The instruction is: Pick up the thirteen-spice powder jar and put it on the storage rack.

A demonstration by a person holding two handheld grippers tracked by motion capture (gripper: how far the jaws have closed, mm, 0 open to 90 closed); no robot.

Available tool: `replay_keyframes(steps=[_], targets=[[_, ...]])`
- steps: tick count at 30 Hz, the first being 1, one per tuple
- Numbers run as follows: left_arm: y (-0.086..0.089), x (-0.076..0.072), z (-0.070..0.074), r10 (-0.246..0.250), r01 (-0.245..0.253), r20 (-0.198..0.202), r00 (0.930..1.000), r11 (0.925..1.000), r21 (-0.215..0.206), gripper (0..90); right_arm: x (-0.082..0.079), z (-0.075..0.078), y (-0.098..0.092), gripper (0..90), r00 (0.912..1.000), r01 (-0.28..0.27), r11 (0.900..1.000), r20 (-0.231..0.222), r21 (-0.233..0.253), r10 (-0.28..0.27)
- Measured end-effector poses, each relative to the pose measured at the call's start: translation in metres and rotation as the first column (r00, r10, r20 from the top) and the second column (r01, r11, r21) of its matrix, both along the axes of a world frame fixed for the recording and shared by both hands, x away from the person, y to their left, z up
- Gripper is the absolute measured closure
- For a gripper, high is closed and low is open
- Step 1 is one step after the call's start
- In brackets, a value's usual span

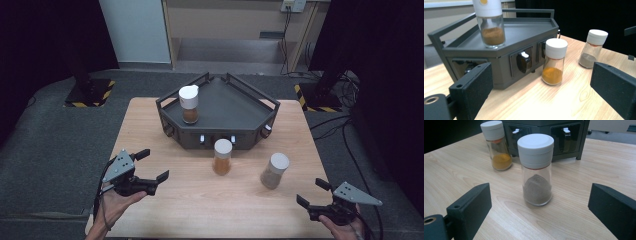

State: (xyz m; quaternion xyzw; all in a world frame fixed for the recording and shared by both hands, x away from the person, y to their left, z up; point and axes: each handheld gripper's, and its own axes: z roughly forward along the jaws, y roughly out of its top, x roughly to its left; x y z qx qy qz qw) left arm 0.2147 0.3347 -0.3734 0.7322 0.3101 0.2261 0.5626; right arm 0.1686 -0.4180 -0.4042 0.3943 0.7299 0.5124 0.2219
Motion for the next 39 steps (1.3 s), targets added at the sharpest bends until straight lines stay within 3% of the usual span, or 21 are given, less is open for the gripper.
replay_keyframes(steps=[4,20,30,39], targets=[[0.004,-0.005,-0.009,0.017,-0.017,-0.011,0.9998,0.9996,-0.024,3.7,0.0,0.0,0.0,5.4,1.0,-0.002,1.0,0.001,-0.002,0.002],[0.019,-0.026,-0.032,0.069,-0.07,-0.044,0.9966,0.9973,-0.021,3.6,0.0,0.0,0.001,5.4,1.0,-0.001,1.0,0.001,-0.003,0.001],[0.028,-0.034,-0.043,0.09,-0.091,-0.045,0.9949,0.9958,-0.013,3.7,0.0,0.0,0.001,5.4,1.0,0.001,1.0,0.0,-0.004,-0.001],[0.032,-0.036,-0.048,0.102,-0.103,-0.034,0.9942,0.9942,-0.029,3.7,0.0,0.0,0.001,5.3,1.0,0.0,1.0,0.0,-0.004,0.0]])
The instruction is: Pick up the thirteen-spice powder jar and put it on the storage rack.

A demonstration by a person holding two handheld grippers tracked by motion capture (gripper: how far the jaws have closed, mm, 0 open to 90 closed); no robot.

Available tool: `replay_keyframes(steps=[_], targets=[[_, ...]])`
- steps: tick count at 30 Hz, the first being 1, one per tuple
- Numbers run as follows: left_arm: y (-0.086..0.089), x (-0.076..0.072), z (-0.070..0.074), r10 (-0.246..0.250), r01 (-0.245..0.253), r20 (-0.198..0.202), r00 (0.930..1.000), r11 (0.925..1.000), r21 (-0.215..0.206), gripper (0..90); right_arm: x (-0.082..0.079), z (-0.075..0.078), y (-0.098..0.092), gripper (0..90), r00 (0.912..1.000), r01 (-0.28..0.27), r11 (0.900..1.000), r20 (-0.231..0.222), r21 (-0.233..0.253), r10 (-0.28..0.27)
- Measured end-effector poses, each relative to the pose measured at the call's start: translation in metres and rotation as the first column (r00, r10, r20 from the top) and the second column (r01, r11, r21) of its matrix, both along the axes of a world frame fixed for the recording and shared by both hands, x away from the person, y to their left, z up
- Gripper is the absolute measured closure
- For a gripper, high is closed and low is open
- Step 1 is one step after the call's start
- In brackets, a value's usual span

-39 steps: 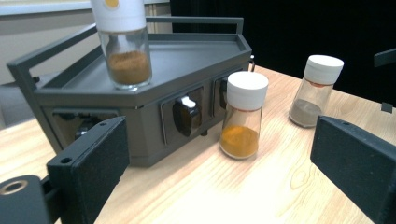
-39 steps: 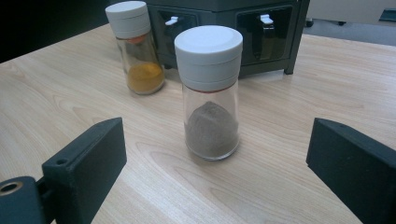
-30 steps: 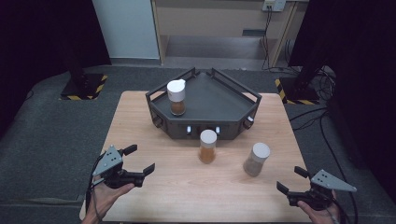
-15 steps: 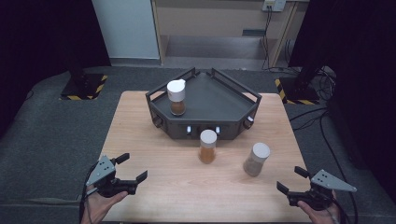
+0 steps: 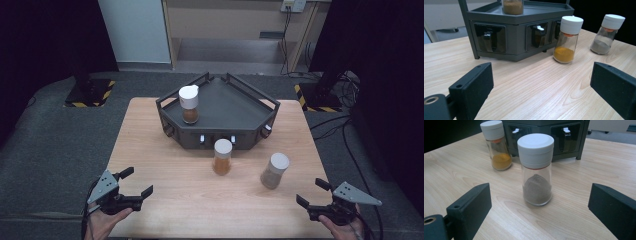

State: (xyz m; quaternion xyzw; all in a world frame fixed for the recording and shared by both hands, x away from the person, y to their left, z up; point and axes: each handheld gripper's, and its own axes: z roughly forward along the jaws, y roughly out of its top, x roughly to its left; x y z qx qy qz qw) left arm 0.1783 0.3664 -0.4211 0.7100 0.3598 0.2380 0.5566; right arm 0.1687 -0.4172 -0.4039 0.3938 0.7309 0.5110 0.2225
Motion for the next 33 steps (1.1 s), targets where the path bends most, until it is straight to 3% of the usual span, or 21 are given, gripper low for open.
replay_keyframes(steps=[5,9,18,33], targets=[[0.0008,0.0001,-0.0026,0.012,-0.012,0.008,0.9999,0.9999,-0.005,3.7,-0.0003,-0.0001,0.0,5.0,1.0,0.0,1.0,0.003,0.001,0.0],[-0.001,-0.0007,-0.0027,0.031,-0.031,0.025,0.9992,0.9994,0.013,2.2,-0.0004,-0.0002,0.0001,4.8,1.0,-0.001,1.0,0.006,0.0,0.001],[-0.0009,0.0005,-0.0043,0.036,-0.036,0.019,0.9992,0.9991,0.02,1.4,-0.0007,-0.0012,-0.0007,3.7,0.9996,-0.016,1.0,0.022,0.007,0.016],[-0.0009,0.0016,-0.0038,0.016,-0.016,0.012,0.9998,0.9995,0.026,1.5,-0.0018,-0.0039,-0.0044,2.7,0.9977,-0.045,0.998,0.053,0.035,0.043]])
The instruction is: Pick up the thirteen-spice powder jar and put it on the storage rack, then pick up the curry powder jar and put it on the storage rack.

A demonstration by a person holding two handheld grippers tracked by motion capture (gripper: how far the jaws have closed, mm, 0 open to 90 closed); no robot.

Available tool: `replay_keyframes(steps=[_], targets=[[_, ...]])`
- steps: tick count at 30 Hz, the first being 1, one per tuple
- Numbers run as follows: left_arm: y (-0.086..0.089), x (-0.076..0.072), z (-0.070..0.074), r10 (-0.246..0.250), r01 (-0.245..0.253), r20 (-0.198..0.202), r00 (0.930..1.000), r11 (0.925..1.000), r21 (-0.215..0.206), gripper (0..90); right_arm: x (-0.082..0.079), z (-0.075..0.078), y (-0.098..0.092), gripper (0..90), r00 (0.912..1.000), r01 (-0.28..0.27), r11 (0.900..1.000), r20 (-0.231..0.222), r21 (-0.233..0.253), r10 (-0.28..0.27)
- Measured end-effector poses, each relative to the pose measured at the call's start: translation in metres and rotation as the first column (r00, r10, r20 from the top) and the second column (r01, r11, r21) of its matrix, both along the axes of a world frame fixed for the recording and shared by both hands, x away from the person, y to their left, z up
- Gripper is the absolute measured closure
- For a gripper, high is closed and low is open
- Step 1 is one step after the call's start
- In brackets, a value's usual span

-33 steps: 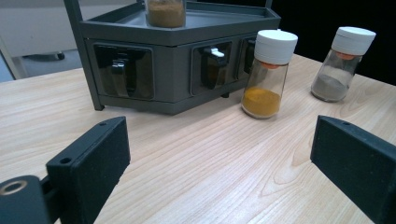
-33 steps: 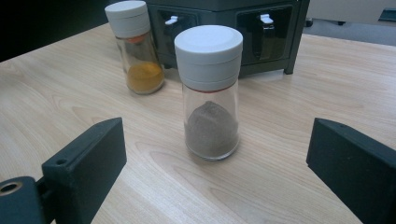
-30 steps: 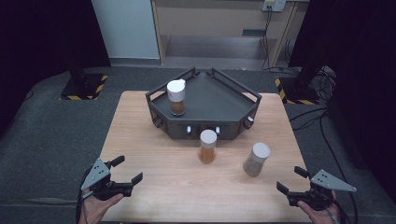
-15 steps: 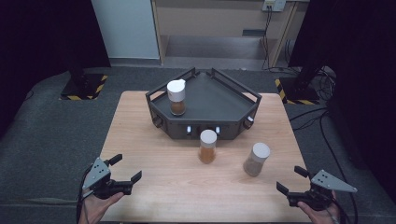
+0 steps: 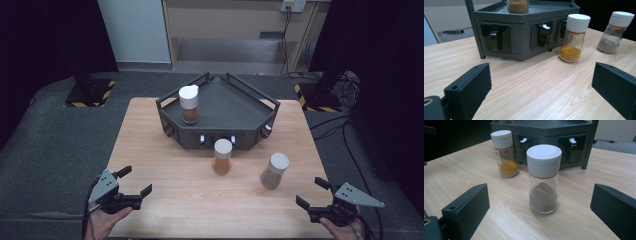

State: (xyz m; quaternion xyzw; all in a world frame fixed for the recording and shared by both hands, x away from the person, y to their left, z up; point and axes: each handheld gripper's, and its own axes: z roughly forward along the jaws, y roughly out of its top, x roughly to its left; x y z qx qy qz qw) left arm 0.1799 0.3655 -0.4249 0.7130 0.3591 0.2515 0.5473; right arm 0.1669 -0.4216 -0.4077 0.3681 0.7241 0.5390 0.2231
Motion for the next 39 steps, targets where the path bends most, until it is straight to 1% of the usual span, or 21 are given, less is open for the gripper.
replay_keyframes(steps=[4,7,12,15,18,22,24,29,32,35,37,38,39], targets=[[0.0,0.0,0.0,-0.003,0.003,-0.001,1.0,1.0,0.005,1.5,0.0,0.001,0.001,2.3,1.0,-0.006,1.0,0.003,-0.005,0.006],[0.001,0.001,0.0,-0.004,0.004,-0.008,1.0,1.0,-0.003,1.4,0.001,0.001,0.002,2.2,1.0,-0.005,1.0,0.002,-0.008,0.005],[0.001,0.001,0.0,-0.007,0.007,-0.009,0.9999,1.0,-0.002,1.4,0.001,0.002,0.002,2.3,1.0,-0.005,1.0,0.004,-0.009,0.005],[0.002,0.001,-0.001,-0.008,0.008,-0.012,0.9999,0.9999,-0.01,1.4,0.003,0.002,0.001,2.3,1.0,-0.01,1.0,-0.003,0.006,0.01],[0.004,0.002,-0.001,-0.009,0.009,-0.013,0.9999,0.9997,-0.022,1.4,0.005,0.004,0.001,2.3,0.9999,-0.011,1.0,-0.005,0.008,0.011],[0.004,0.002,-0.002,-0.008,0.008,-0.014,0.9999,0.9995,-0.029,1.4,0.008,0.007,0.004,2.3,1.0,-0.009,1.0,-0.001,-0.004,0.009],[0.005,0.002,-0.002,-0.011,0.01,-0.012,0.9999,0.9994,-0.033,1.4,0.009,0.008,0.007,2.2,1.0,-0.003,1.0,-0.007,-0.011,0.003],[0.006,0.002,-0.003,-0.011,0.011,-0.012,0.9999,0.9994,-0.032,1.4,0.014,0.01,0.009,2.2,0.9998,-0.002,1.0,-0.019,-0.016,0.002],[0.006,0.002,-0.002,-0.013,0.012,-0.011,0.9999,0.9995,-0.029,1.4,0.017,0.011,0.009,2.3,0.9995,-0.002,1.0,-0.031,-0.004,0.002],[0.005,0.002,-0.002,-0.015,0.015,-0.007,0.9999,0.9997,-0.018,1.5,0.02,0.014,0.011,2.7,0.9995,-0.003,1.0,-0.033,-0.005,0.003],[0.004,0.002,-0.002,-0.015,0.015,-0.008,0.9998,0.9997,-0.018,1.5,0.021,0.017,0.012,2.7,0.9993,-0.001,1.0,-0.037,-0.005,0.001],[0.004,0.003,-0.002,-0.015,0.015,-0.009,0.9998,0.9997,-0.019,1.5,0.023,0.021,0.013,2.8,0.9995,-0.005,1.0,-0.032,-0.007,0.005],[0.004,0.002,-0.002,-0.016,0.016,-0.01,0.9998,0.9997,-0.019,1.5,0.023,0.021,0.013,2.8,0.9995,-0.005,1.0,-0.032,-0.007,0.005]])
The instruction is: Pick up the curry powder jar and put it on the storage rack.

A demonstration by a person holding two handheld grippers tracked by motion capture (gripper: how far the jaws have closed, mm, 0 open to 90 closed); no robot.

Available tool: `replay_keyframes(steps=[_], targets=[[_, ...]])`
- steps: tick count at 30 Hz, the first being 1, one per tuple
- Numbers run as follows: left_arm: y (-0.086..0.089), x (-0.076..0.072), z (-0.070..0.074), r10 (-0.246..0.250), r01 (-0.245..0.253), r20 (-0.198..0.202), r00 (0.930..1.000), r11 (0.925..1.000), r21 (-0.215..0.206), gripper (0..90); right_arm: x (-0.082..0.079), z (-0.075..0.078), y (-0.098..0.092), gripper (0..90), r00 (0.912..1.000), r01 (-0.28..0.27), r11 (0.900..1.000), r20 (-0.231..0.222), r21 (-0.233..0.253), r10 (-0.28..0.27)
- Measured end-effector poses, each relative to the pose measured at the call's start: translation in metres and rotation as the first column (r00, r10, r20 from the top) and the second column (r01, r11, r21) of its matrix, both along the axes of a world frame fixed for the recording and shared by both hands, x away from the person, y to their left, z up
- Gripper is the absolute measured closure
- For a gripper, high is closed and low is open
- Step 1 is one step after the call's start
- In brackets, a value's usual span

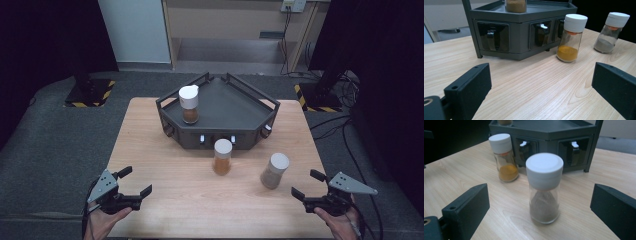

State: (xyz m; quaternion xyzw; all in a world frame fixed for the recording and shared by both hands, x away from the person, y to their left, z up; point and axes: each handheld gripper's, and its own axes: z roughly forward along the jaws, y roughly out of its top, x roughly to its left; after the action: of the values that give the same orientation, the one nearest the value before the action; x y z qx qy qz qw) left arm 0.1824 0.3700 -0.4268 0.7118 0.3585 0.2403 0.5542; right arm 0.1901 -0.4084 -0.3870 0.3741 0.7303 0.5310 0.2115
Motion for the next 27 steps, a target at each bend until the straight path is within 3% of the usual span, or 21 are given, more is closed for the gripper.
replay_keyframes(steps=[12,27], targets=[[0.001,0.0,0.0,0.002,-0.002,-0.007,1.0,1.0,-0.006,1.4,0.021,0.025,0.018,2.8,0.9974,-0.058,0.998,0.042,-0.001,0.058],[0.002,0.001,0.0,-0.002,0.002,-0.014,0.9999,1.0,-0.007,1.4,0.054,0.038,0.032,3.2,0.9938,-0.11,0.993,0.02,0.032,0.109]])
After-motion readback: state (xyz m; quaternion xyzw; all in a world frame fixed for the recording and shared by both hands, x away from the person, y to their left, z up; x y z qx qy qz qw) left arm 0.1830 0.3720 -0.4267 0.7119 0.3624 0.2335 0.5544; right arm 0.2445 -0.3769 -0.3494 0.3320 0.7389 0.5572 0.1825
